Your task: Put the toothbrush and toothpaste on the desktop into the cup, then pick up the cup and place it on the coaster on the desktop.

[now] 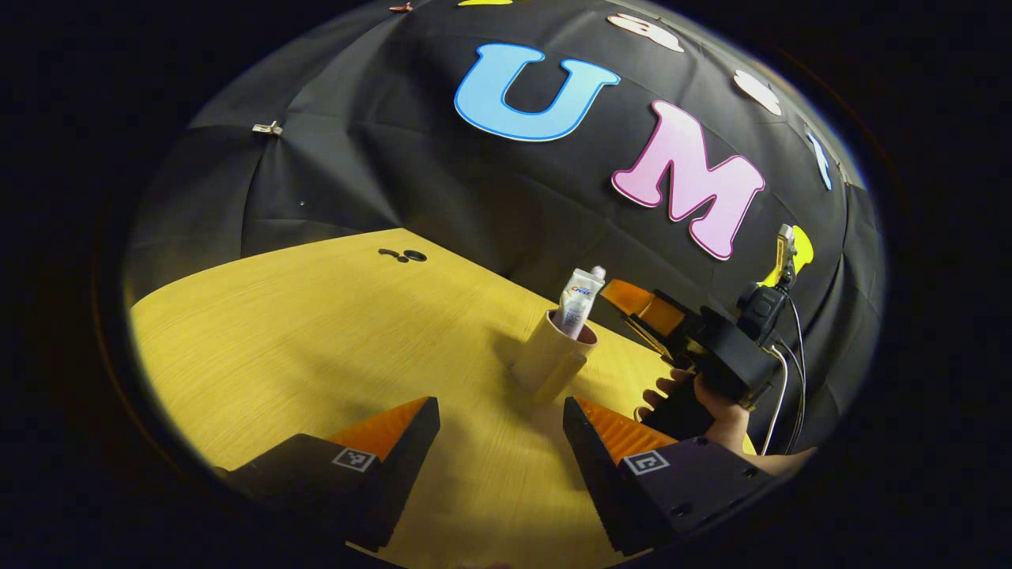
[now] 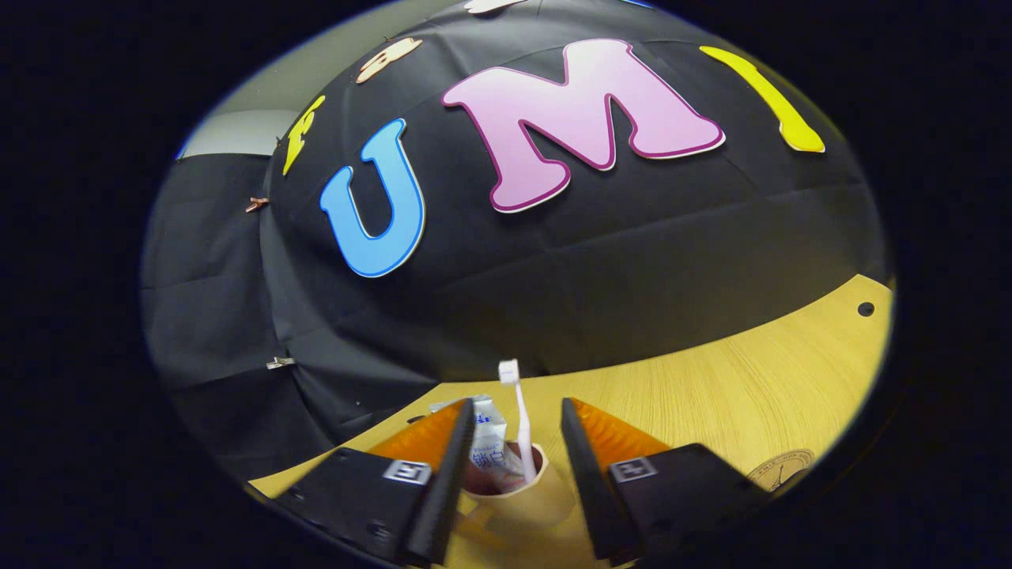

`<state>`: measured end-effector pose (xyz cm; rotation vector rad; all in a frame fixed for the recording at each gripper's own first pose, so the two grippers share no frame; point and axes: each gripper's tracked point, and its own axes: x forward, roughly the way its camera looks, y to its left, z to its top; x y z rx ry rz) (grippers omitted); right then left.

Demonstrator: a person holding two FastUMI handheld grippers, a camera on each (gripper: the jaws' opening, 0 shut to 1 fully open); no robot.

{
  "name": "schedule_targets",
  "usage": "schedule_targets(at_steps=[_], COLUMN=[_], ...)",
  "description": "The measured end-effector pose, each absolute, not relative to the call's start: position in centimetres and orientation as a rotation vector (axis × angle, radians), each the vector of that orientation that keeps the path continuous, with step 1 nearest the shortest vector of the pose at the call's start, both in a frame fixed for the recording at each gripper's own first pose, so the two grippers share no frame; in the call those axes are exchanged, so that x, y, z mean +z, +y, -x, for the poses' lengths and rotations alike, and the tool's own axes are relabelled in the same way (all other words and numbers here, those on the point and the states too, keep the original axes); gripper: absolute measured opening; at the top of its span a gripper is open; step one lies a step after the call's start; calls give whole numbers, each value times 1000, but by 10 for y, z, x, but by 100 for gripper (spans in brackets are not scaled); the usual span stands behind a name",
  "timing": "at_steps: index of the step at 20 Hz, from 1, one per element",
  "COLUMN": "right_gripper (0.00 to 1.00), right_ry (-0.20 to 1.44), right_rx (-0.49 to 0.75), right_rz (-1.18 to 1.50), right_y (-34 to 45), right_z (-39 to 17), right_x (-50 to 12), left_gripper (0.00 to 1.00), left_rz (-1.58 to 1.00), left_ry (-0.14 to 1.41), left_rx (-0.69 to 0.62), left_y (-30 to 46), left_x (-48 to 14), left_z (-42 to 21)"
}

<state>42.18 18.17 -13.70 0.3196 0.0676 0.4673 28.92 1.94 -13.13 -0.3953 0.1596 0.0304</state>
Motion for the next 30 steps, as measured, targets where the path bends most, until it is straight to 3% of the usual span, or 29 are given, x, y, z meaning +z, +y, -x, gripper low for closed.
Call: schedule_targets(at_steps=[2, 14, 18, 30], right_gripper=[100, 98, 98, 98], right_ry=[90, 184, 216, 279], right_rx=[440, 156, 87, -45], right_rz=[-327, -311, -304, -178], right_y=[165, 4, -46, -175], right_z=[-415, -397, -385, -333], right_x=[-135, -127, -131, -147], left_gripper=[98, 98, 98, 97], left_rz=[391, 293, 282, 302], left_ry=[160, 234, 328, 650], left_rx=[25, 39, 64, -77], left_y=[14, 12, 17, -33], left_x=[-124, -78, -78, -111], left_z=[-291, -320, -341, -397])
